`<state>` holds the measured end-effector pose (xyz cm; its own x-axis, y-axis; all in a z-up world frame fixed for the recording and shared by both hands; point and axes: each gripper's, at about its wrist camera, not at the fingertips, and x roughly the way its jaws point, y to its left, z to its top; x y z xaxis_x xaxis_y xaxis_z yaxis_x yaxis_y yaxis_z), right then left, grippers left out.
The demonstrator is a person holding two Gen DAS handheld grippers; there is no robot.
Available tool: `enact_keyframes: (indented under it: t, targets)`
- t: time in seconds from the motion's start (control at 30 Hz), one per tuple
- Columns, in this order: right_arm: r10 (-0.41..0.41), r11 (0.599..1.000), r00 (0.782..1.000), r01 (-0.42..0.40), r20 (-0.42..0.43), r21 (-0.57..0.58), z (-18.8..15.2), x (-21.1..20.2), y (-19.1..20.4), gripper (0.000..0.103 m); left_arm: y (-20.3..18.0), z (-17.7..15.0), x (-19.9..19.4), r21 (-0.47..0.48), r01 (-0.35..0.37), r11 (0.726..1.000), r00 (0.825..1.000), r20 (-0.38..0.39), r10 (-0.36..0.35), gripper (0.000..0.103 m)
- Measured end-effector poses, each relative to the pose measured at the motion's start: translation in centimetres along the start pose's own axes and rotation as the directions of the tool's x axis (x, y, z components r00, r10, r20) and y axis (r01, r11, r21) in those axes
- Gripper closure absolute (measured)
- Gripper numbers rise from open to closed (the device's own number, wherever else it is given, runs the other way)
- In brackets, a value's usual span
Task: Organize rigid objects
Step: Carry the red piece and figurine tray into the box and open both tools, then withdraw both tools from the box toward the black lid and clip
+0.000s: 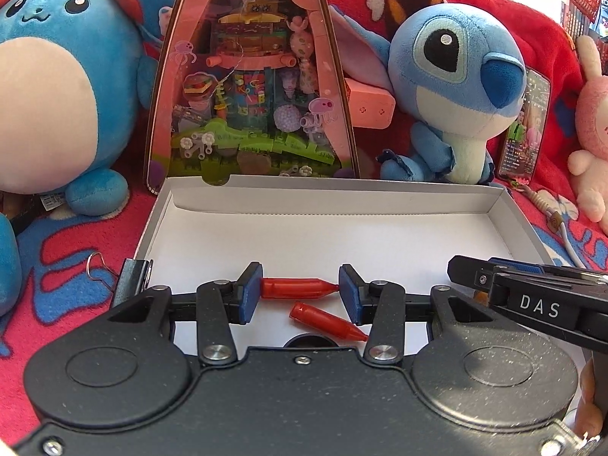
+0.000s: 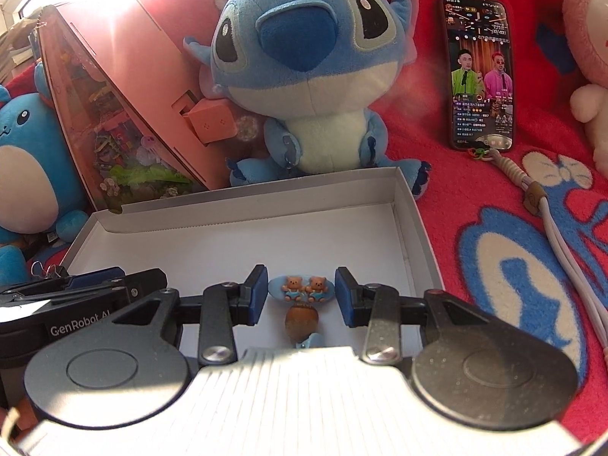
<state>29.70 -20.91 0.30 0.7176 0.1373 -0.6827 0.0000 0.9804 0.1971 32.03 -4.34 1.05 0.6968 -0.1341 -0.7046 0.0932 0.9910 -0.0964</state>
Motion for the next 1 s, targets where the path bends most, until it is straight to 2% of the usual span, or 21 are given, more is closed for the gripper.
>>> enact_keyframes:
  t: [0.13,0.2,0.27,0.43,0.63,0.8,1.0]
  targets:
    - [-0.004,1.0,1.0,0.004,0.002,-0.007,0.0,0.0,0.1,0.057,0.0,0.0,-0.1,-0.005,-0.001,1.0,1.0,-0.005,0.001,0.059]
    - [0.002,1.0,1.0,-0.002,0.01,0.006,0.0,-0.2,0.0,0.054,0.0,0.0,-0.3,-0.014,0.004,1.0,1.0,-0.008,-0.004,0.053]
    - [0.008,1.0,1.0,-0.008,0.028,0.026,0.0,-0.7,-0.2,0.043,0.1,-0.2,-0.8,-0.018,0.007,1.0,1.0,-0.005,-0.007,0.047]
    - [0.027,0.999,0.997,-0.029,0.069,0.03,-0.2,-2.5,-0.3,0.038,0.2,-0.9,-3.3,0.005,0.01,1.0,0.999,0.042,-0.011,0.032]
    - [0.061,0.997,0.989,-0.053,0.134,-0.059,-1.5,-6.5,0.5,0.029,0.6,-2.6,-7.7,0.041,0.045,0.998,0.994,0.094,-0.048,0.025]
    - [0.092,0.988,0.98,-0.068,0.174,-0.141,-3.6,-10.2,0.9,0.022,0.6,-5.1,-12.0,0.094,0.068,0.993,0.984,0.159,-0.082,0.022]
    - [0.141,0.963,0.973,-0.091,0.185,-0.254,-7.2,-13.9,1.6,0.018,1.2,-8.6,-15.3,0.069,0.152,0.986,0.977,0.142,-0.16,0.021]
